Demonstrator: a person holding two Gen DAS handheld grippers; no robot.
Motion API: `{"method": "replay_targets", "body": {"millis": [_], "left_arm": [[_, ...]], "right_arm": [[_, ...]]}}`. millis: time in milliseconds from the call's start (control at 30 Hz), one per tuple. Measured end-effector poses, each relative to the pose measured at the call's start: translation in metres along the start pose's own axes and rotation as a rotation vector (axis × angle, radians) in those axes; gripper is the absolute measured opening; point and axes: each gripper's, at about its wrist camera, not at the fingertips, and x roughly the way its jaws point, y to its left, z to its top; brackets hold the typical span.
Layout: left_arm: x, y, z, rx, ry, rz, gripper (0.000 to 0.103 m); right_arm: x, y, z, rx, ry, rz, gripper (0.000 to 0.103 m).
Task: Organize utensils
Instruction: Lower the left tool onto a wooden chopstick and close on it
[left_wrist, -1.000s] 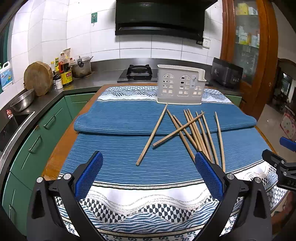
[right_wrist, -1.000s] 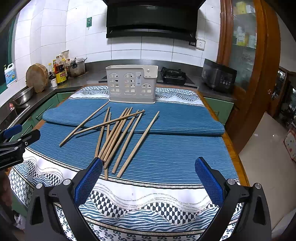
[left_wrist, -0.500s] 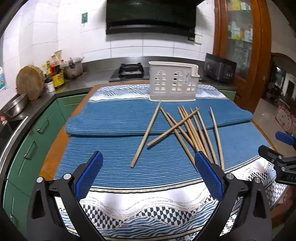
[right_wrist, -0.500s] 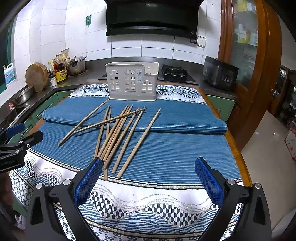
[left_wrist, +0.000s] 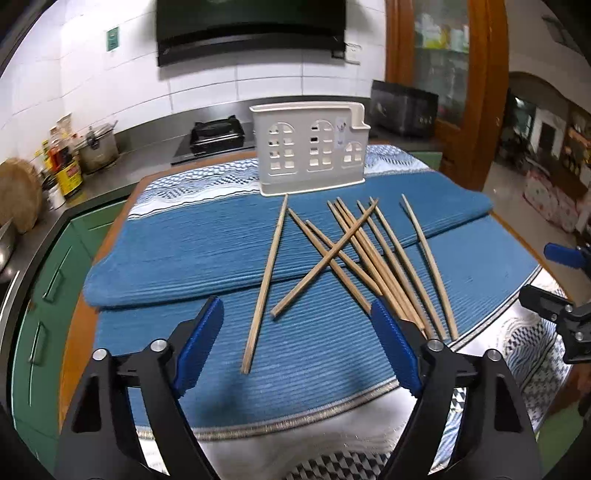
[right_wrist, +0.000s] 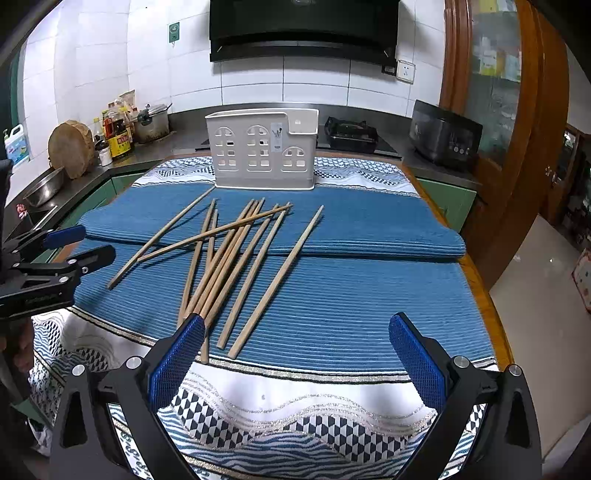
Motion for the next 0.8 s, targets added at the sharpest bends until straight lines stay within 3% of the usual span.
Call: {"method": "replay_targets", "body": {"millis": [233, 367, 667, 733, 800], "left_arm": [[0.036, -0.003, 0.009, 0.076, 0.057, -0.076, 0.043], [0.052, -0.005, 0.011, 0.116, 0.087, -0.111, 0.03], [0.085, 0.004, 0.013, 0.149, 0.15, -0.144, 0.03], [0.089, 0.004, 0.012, 0.156, 0.164, -0.155, 0.021], [0.093, 0.004, 0.012, 0.157, 0.168, -0.16, 0.021]], "right_arm": [[0.016, -0.002, 0.004, 0.01, 0.023, 0.01, 0.097], [0.024, -0.002, 0.004, 0.011, 0.038, 0.012, 0.097], [0.039, -0.002, 0.008, 0.023, 0.06, 0.027, 0.097], [0.042, -0.003, 0.009, 0.025, 0.064, 0.028, 0.097], [0.044, -0.002, 0.009, 0.025, 0.067, 0.026, 0.097]]}}
